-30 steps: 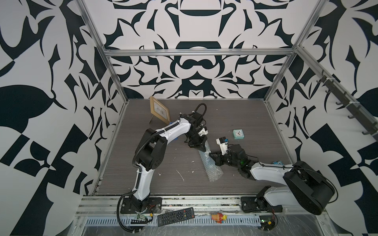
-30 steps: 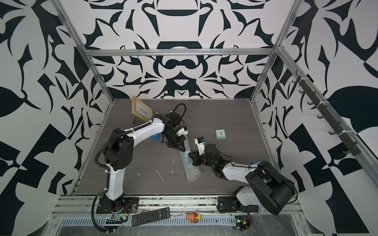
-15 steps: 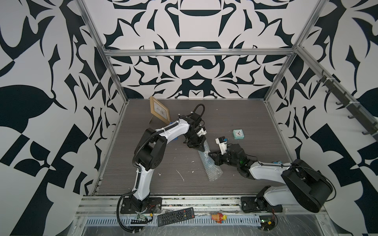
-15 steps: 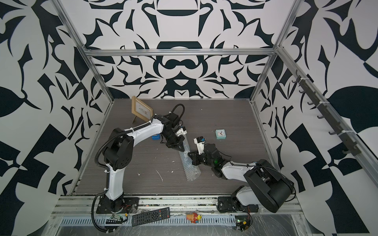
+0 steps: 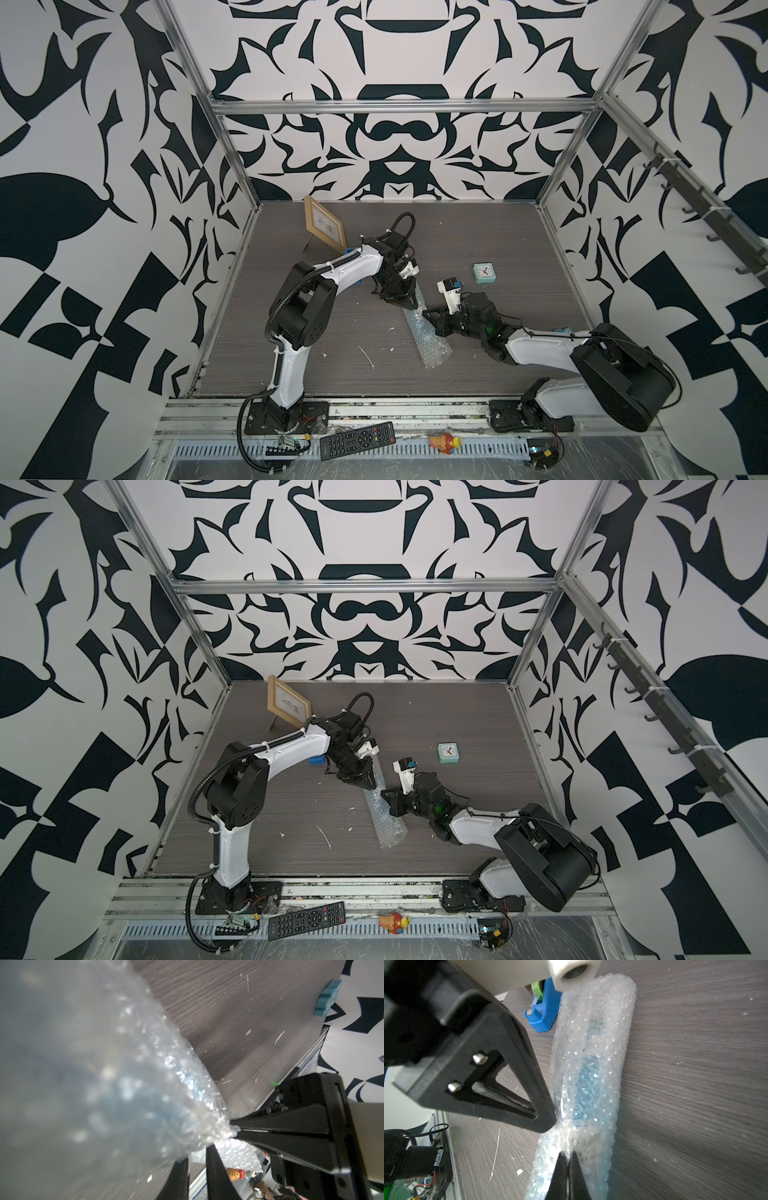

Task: Wrap wine bottles in bubble wrap
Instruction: Stick the tape on the bubble wrap.

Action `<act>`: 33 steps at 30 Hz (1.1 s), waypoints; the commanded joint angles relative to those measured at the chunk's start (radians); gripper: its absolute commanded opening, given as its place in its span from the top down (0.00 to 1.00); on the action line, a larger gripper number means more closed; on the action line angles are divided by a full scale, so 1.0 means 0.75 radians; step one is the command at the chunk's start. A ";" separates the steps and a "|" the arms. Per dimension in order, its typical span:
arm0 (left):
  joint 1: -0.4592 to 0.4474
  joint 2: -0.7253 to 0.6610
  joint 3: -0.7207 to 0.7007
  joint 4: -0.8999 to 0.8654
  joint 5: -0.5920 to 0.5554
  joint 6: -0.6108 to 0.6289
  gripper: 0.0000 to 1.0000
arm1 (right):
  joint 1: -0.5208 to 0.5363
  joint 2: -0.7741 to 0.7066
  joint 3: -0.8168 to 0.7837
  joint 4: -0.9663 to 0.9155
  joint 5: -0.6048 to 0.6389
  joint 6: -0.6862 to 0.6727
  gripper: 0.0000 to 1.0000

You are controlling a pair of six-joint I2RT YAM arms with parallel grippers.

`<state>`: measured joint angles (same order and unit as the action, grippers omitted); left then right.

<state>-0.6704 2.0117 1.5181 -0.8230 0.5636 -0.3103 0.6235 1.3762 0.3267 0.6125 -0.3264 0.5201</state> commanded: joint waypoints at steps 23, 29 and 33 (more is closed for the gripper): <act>-0.001 -0.273 -0.064 0.021 -0.112 -0.019 0.74 | 0.008 0.068 0.004 -0.352 0.075 -0.001 1.00; -0.049 -0.227 -0.048 0.126 -0.115 -0.048 0.83 | 0.007 0.065 0.009 -0.359 0.069 -0.002 1.00; -0.056 -0.164 -0.057 0.169 -0.110 -0.059 0.87 | 0.008 0.067 0.011 -0.363 0.068 -0.003 1.00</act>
<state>-0.7113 1.8473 1.4723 -0.7238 0.4751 -0.3420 0.6235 1.3758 0.3584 0.5491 -0.3214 0.5209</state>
